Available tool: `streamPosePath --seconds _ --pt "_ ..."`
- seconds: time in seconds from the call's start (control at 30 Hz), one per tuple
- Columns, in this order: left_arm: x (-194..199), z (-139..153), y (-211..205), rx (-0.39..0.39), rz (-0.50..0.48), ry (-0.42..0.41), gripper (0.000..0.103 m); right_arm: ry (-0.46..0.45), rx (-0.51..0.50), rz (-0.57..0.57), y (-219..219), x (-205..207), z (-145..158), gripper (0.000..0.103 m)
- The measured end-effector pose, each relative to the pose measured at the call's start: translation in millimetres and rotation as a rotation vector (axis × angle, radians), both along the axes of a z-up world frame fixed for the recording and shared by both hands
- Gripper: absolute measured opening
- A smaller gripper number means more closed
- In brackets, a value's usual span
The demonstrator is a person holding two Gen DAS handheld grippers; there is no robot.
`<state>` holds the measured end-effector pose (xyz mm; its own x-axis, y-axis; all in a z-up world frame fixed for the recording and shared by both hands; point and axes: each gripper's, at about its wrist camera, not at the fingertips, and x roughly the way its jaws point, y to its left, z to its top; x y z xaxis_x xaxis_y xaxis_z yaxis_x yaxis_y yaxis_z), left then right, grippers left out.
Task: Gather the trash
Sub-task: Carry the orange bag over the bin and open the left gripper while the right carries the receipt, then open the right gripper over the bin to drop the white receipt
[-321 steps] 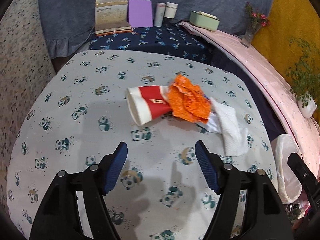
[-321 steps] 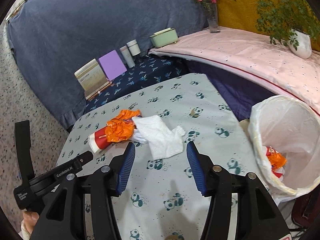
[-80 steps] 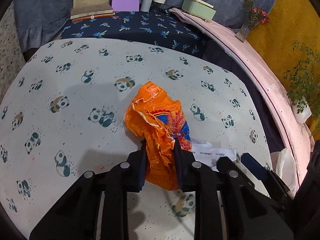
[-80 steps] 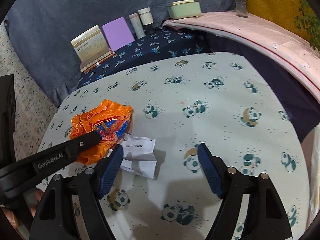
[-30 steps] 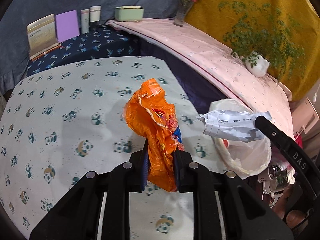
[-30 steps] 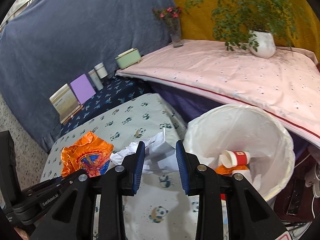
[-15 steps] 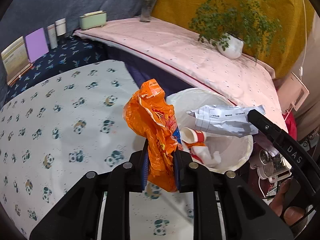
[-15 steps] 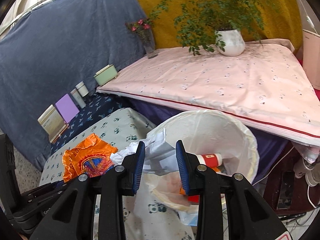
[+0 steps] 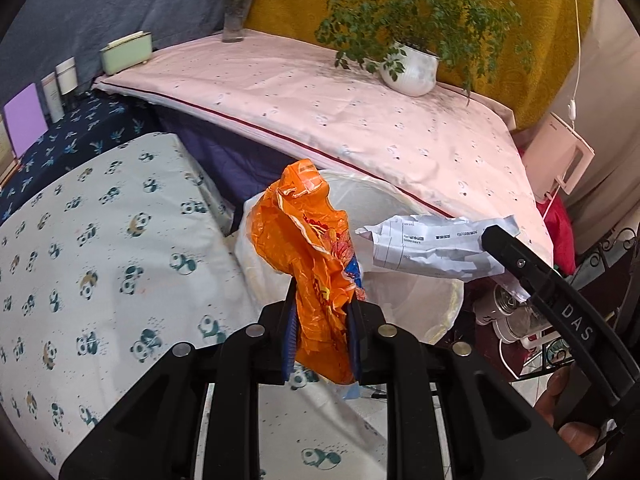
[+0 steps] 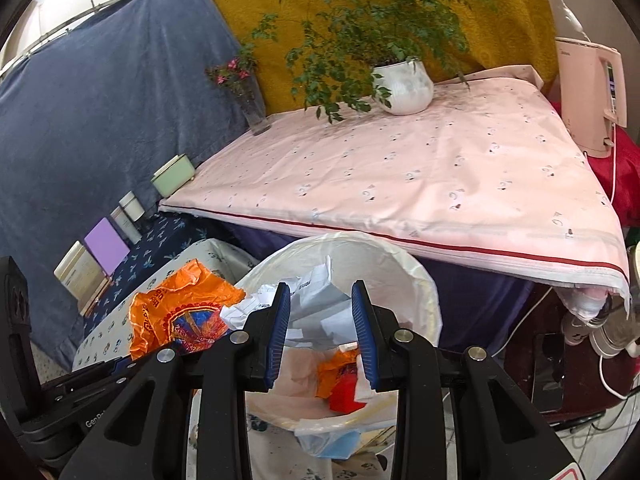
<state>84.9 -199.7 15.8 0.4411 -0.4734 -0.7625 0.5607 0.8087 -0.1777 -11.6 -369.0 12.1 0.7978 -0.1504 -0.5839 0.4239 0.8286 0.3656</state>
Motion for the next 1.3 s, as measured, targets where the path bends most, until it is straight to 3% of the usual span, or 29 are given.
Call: streamPosePath --seconds 0.27,0.43,0.53,1.0,1.1,1.3 --pt "3.6 -7.6 -26.3 0.015 -0.035 0.003 0.022 0.004 0.012 -0.036 -20.3 -4.0 -5.7 0.03" --pt "7.1 -9.9 -31.4 0.021 -0.02 -0.012 0.037 0.011 0.017 -0.046 -28.4 -2.6 -10.0 0.03" --pt "10.1 -12.5 -30.1 0.027 -0.009 -0.008 0.04 0.014 0.022 -0.045 -29.1 -0.4 -12.5 0.03" --pt "17.3 -12.9 -28.5 0.018 -0.009 -0.002 0.04 0.017 0.021 -0.021 -23.4 11.1 -16.4 0.03" --pt "21.3 -14.6 -31.8 0.012 -0.003 0.015 0.059 0.019 0.02 -0.03 -25.6 10.4 -16.2 0.03" --pt "21.0 -9.5 -33.1 -0.003 0.002 -0.019 0.079 0.019 0.019 -0.039 -31.3 9.7 -16.9 0.03"
